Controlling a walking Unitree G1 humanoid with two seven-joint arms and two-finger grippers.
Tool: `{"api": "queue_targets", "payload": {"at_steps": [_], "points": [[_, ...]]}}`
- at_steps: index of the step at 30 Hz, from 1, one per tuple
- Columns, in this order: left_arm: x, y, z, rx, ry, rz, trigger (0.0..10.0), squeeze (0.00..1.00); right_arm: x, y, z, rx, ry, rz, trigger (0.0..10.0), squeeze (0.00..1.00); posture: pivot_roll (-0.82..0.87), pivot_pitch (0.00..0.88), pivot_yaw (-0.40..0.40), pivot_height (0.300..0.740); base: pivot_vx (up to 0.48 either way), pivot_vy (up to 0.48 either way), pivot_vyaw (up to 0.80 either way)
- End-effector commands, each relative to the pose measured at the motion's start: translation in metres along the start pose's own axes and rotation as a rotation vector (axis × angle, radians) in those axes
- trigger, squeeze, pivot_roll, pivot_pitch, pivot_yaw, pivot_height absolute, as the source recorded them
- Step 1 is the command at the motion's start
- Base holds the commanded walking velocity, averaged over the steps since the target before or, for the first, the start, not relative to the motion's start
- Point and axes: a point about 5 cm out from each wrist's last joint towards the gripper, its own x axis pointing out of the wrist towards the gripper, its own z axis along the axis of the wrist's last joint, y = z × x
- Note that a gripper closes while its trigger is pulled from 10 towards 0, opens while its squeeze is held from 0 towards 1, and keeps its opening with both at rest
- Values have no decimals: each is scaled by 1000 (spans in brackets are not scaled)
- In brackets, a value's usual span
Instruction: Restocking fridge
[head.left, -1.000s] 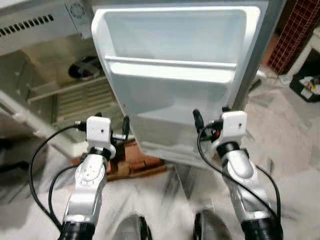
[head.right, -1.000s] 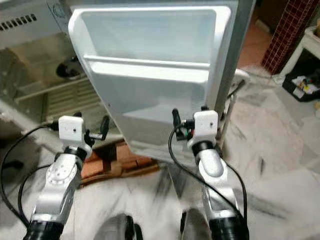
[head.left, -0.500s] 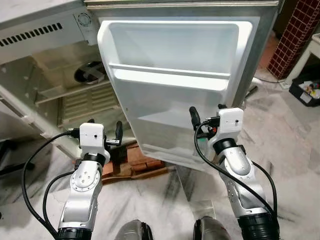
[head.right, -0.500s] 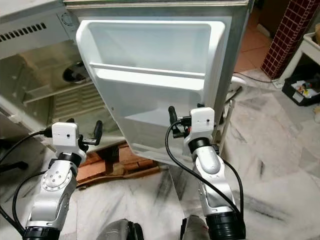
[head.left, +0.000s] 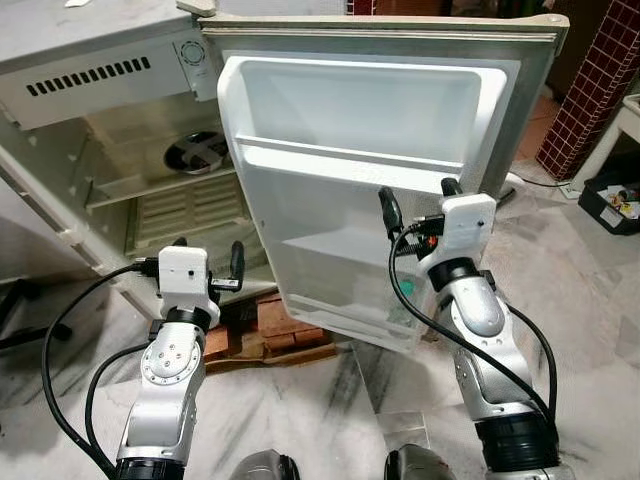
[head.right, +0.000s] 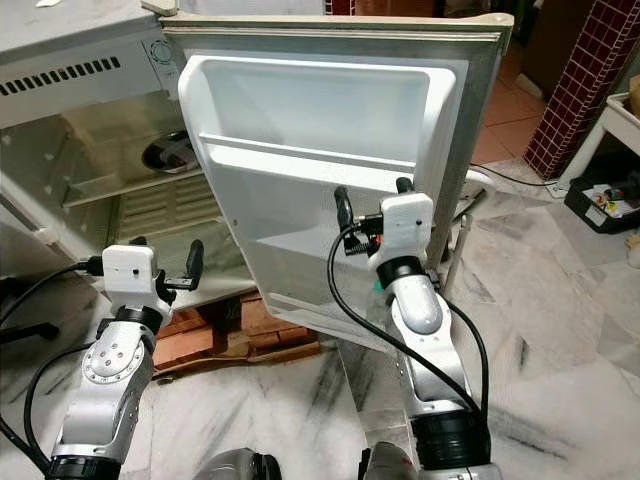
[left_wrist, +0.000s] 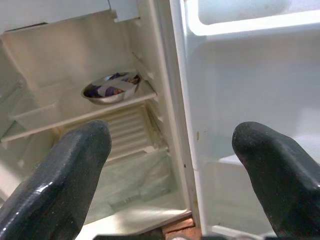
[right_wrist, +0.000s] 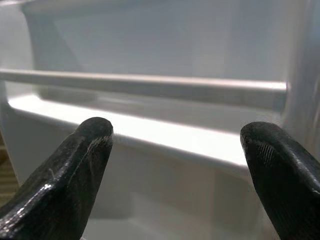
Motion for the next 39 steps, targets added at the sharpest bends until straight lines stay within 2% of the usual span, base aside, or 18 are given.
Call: {"api": "queue_targets", "payload": {"at_steps": [1, 6, 9, 12, 13, 16, 20, 22, 24, 25, 27, 28, 30, 32, 34, 36, 39], "points": [[-1, 3, 1, 18, -3, -3, 10000, 0, -1, 2, 7, -2, -35, 4, 10000, 0, -101, 77, 106, 740, 0, 0, 0], [-3, 1, 3, 26, -12, -21, 10000, 0, -4, 3, 9, 25, -59, 29, 10000, 0, -101, 84, 105, 740, 0, -170, 0], [-4, 2, 1, 24, -4, -16, 10000, 0, -9, 2, 2, 20, -24, 50, 10000, 0, -89, 85, 96, 740, 0, -285, 0], [-6, 3, -1, 28, 0, -13, 10000, 0, -16, 6, -6, 47, 18, 126, 10000, 0, -86, 85, 93, 740, 0, -301, 0], [-7, 4, -1, 29, 1, -11, 10000, 0, -23, 10, -10, 75, 44, 208, 10000, 0, -86, 85, 93, 740, 0, -300, 0], [-10, 4, -1, 30, 3, -7, 10000, 0, -34, 15, -16, 103, 88, 335, 10000, 0, -79, 85, 85, 740, 0, -303, 0], [-14, 5, -4, 30, 15, 0, 10000, 0, -56, 17, -30, 211, 228, 563, 10000, 0, -78, 88, 80, 740, 0, -307, 0], [-16, 4, -6, 28, 19, -3, 10000, 0, -70, 16, -40, 200, 310, 694, 10000, 0, -79, 89, 82, 740, 0, -307, 0], [-16, 3, -6, 28, 20, -7, 10000, 0, -75, 13, -45, 186, 352, 751, 10000, 0, -77, 89, 81, 740, 0, -307, 0], [-16, 3, -6, 28, 20, -7, 10000, 0, -75, 13, -45, 186, 352, 751, 10000, 0, -77, 89, 81, 740, 0, -307, 0], [-16, 0, -5, 27, 19, -14, 10000, 0, -67, -4, -54, 96, 373, 718, 10000, 0, -74, 88, 83, 740, 0, -306, 0], [-16, 0, -5, 27, 19, -14, 10000, 0, -67, -4, -54, 96, 373, 718, 10000, 0, -74, 88, 83, 740, 0, -307, 0], [-16, 0, -5, 30, 20, -14, 10000, 0, -53, -15, -53, 30, 334, 618, 10000, 0, -71, 88, 84, 740, 0, -311, 0], [-16, 1, -5, 32, 21, -14, 10000, 0, -49, -18, -52, 19, 321, 588, 10000, 0, -71, 88, 84, 740, 0, -311, 0], [-16, 2, -6, 34, 23, -11, 10000, 0, -34, -25, -44, -19, 249, 473, 10000, 0, -67, 87, 85, 740, 0, -308, 0], [-17, 3, -6, 23, 27, -6, 10000, 0, -23, -29, -34, -15, 188, 371, 10000, 0, -64, 86, 85, 740, 0, -122, 206], [-18, 4, -6, 17, 30, 3, 10000, 0, -16, -28, -27, -42, 141, 330, 10000, 0, -61, 86, 86, 740, 0, 0, 0]]}}
